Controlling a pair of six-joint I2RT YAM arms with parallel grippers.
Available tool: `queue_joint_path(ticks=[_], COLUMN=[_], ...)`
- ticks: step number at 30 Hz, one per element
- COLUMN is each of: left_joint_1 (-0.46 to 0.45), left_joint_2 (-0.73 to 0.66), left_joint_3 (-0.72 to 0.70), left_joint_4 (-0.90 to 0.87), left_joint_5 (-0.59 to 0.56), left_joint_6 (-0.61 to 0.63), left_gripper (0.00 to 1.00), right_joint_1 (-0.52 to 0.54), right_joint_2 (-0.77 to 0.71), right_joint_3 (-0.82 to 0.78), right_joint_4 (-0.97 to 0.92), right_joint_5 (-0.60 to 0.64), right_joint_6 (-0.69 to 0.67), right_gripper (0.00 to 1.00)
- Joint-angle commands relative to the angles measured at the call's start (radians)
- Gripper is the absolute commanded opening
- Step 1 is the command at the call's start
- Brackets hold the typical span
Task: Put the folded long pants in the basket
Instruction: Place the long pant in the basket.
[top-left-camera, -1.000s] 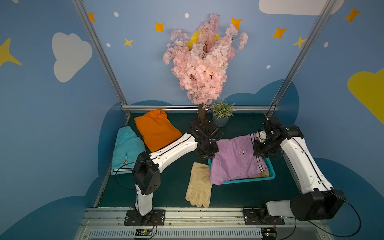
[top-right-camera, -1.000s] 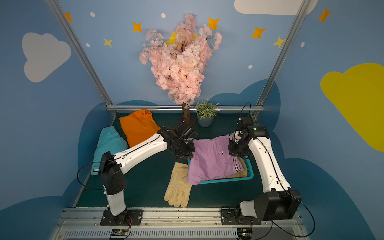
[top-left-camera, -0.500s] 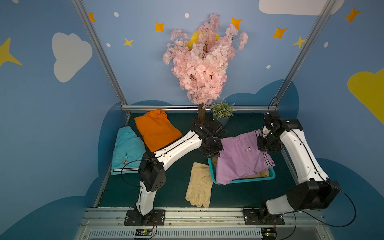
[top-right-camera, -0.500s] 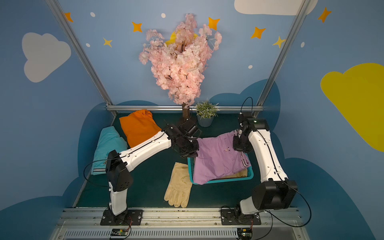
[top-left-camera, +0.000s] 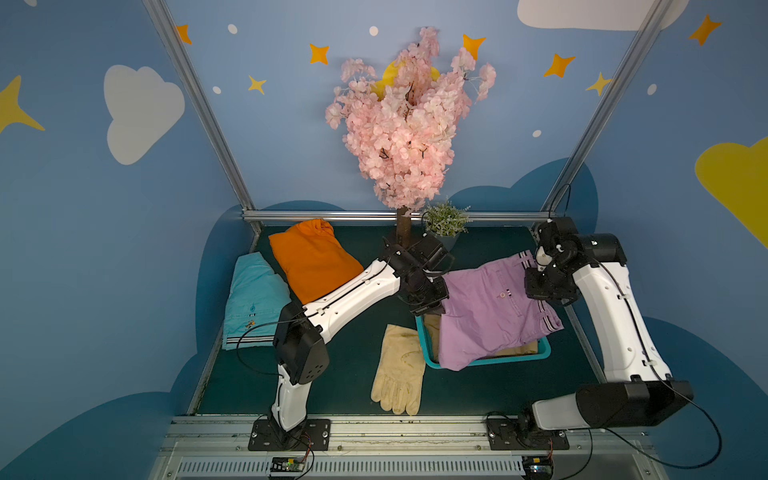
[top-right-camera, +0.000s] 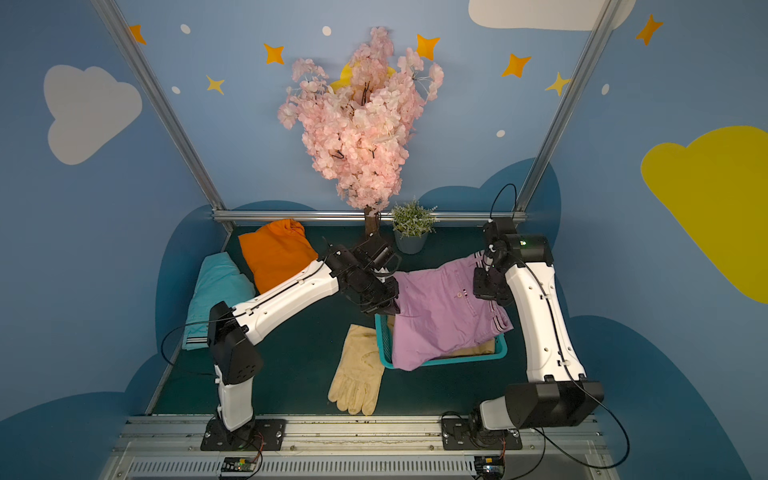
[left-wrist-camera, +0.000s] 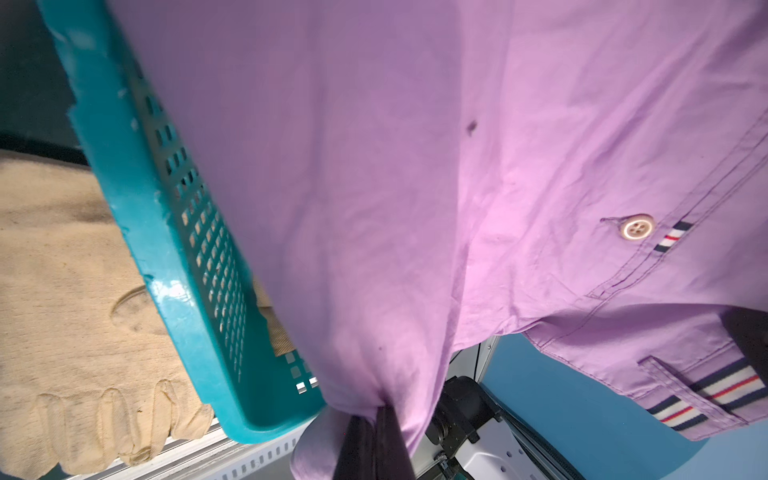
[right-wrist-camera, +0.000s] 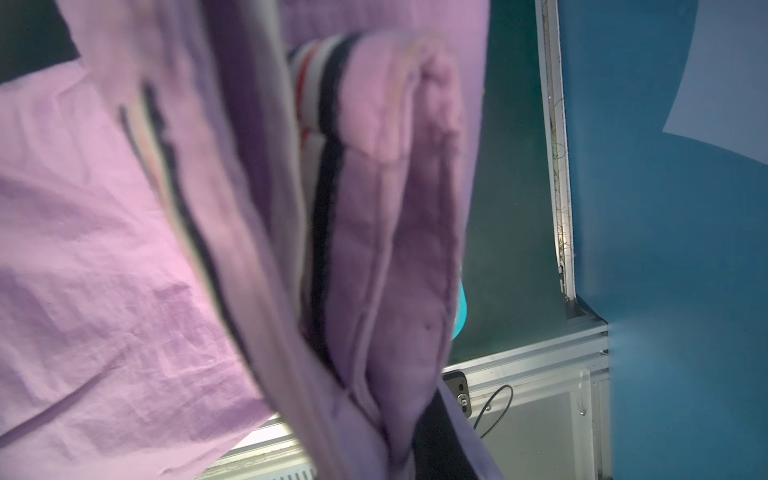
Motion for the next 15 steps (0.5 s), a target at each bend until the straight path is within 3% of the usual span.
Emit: queue_joint_path(ticks=[1, 8, 15], left_joint_1=[0.01, 0.037, 0.041], left_joint_2=[-0.038, 0.089, 0.154], left_joint_3=[-0.036, -0.035, -0.049], left_joint_4=[-0.001, -0.047, -0.046], left_joint_5=[0.015, 0.049, -0.035], left_joint_6=[0.033, 0.103, 0.141], left_gripper=[0.03, 0.03, 0.03], right_joint_1=[0.002, 0.031, 0.038], right_joint_2=[-0.012, 0.049, 0.164], right_joint_3=[-0.023, -0.074, -0.136], right_joint_4=[-0.005, 0.012, 0.055], right_joint_5=[0.037, 0.117, 0.153], right_joint_6=[0.018, 0.02, 0.075], right_gripper=[0.0, 0.0, 0.0])
